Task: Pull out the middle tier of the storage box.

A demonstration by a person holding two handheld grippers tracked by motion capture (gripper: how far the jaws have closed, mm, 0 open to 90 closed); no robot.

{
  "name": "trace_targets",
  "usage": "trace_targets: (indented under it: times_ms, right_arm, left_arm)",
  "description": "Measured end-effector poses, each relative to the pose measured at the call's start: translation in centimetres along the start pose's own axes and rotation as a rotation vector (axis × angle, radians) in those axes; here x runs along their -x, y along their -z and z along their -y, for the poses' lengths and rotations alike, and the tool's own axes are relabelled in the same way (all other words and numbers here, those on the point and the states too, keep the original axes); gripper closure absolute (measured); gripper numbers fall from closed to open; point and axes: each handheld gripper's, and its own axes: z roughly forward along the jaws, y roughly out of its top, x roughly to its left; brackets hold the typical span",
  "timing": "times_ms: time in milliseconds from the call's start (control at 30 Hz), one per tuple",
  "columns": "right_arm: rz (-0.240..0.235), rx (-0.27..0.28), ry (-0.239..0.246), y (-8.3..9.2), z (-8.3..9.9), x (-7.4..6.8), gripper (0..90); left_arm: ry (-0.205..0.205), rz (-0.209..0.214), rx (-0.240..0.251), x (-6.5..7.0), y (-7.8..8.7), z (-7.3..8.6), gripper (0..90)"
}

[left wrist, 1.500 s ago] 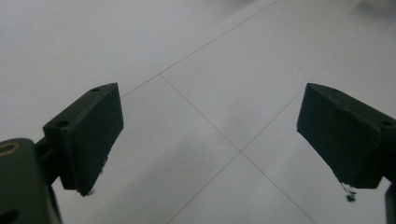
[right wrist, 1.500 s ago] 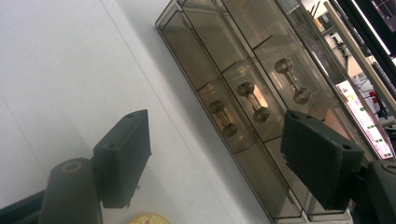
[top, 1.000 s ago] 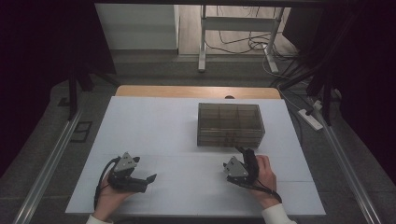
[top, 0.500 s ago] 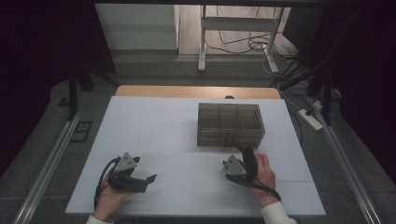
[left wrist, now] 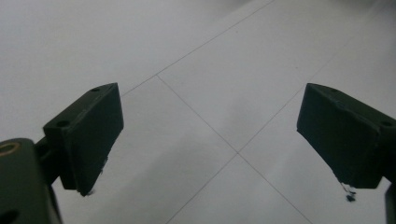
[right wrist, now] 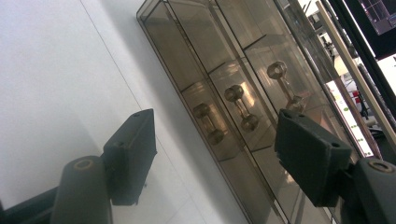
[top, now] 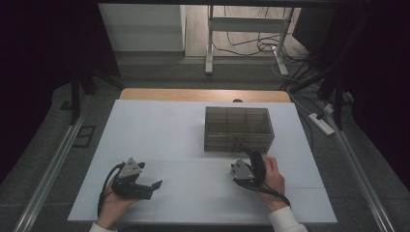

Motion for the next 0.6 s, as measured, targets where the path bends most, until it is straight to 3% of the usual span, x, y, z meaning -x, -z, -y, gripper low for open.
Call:
trace_targets:
  times_ms: [600]
  right_arm:
    - [0.016,-0.027,0.025,-0.99,0.15,0.33,33.2]
  left_arm:
    - [-0.003,-0.002,-0.002,0.0,-0.03,0.02,8.0]
